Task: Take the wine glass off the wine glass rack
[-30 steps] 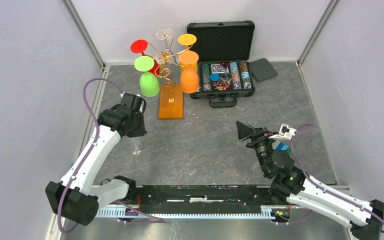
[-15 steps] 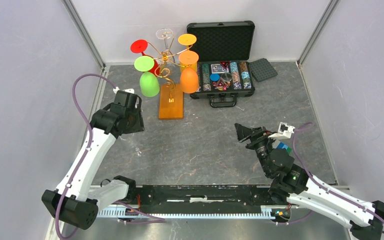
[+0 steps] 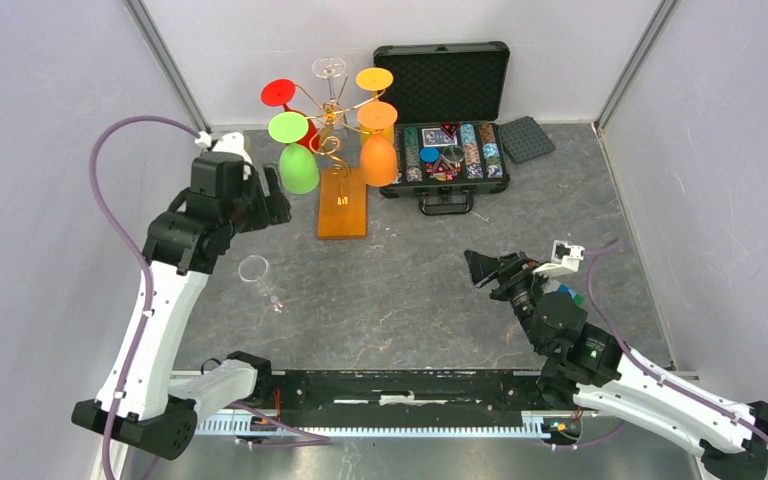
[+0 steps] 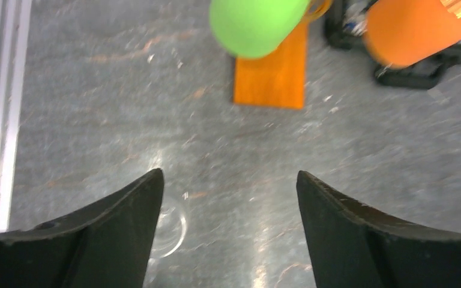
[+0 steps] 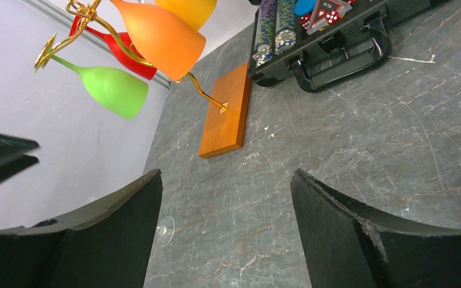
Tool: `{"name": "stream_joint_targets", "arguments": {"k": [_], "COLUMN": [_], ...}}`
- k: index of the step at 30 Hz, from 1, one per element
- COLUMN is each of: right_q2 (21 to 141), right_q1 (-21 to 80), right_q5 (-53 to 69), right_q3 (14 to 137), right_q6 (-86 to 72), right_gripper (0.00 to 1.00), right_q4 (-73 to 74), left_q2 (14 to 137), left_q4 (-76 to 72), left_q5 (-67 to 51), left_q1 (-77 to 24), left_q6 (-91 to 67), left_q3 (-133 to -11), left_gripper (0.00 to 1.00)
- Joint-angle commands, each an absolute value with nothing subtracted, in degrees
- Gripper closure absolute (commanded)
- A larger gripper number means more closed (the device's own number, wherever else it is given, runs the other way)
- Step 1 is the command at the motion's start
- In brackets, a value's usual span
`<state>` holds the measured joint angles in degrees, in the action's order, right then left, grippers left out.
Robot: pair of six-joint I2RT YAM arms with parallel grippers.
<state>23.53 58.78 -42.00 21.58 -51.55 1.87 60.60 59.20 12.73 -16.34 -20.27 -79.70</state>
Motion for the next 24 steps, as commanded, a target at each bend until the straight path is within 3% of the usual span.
{"name": "stream_joint_targets", "arguments": {"k": [1, 6, 12, 16, 24], "right_q2": [23.12, 22.16, 22.24, 22.35, 25.06], "right_q1": [58.93, 58.88, 58.89, 58.89, 58.89], "right_q5": [-41.63, -43.15, -41.63, -41.11, -39.04], "right_q3": [24.06, 23.65, 25.34, 25.45, 24.61], "right_q6": [-52.8, -53.89, -51.53, -50.52, -49.18], "right_gripper": [0.17, 0.17, 0.17, 0.21, 0.22], "right_q4": [5.26, 5.6, 5.19, 4.42, 0.44], "left_q2": [61.55, 61.75, 62.93, 66.54, 74.05], "left_q4": [50.82, 44.58, 37.65, 33.58, 21.71], "left_q5": [10.01, 12.17, 9.64, -0.88, -22.8], "left_q1": [-15.91, -15.74, -12.66, -5.23, 5.36], "left_q6": [-21.82, -26.9, -34.99, -40.39, -48.03], "left_q3": [-88.1, -90.99, -88.87, -87.54, -83.56], "left_gripper": [0.1, 0.0, 0.0, 0.01, 0.36]}}
